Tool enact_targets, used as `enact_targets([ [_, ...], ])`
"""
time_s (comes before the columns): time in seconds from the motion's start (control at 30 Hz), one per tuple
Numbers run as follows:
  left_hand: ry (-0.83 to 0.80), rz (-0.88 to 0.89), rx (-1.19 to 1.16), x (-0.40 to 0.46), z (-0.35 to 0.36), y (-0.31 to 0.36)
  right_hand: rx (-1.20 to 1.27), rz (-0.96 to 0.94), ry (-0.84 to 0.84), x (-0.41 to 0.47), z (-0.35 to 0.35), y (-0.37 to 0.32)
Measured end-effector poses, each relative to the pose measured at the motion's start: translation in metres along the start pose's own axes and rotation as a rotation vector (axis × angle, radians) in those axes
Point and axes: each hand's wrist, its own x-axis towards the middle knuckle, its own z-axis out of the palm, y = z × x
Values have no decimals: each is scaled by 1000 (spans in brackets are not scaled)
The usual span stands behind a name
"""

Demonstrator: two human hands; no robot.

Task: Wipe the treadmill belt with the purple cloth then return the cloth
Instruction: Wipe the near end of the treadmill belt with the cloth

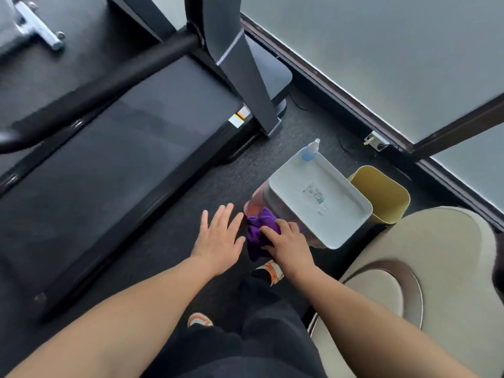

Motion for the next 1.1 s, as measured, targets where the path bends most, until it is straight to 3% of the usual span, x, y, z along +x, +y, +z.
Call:
enact_targets([
  [0.53, 178, -327, -243, -250, 87, -144, 8, -282, 13, -84, 58, -208],
  [0.87, 269, -540, -395, -355, 122, -209, -25, -456, -147, -98, 79, -333],
  [1.1, 309, -656, -457, -394, 139, -264, 100, -529, -283, -81, 97, -402],
])
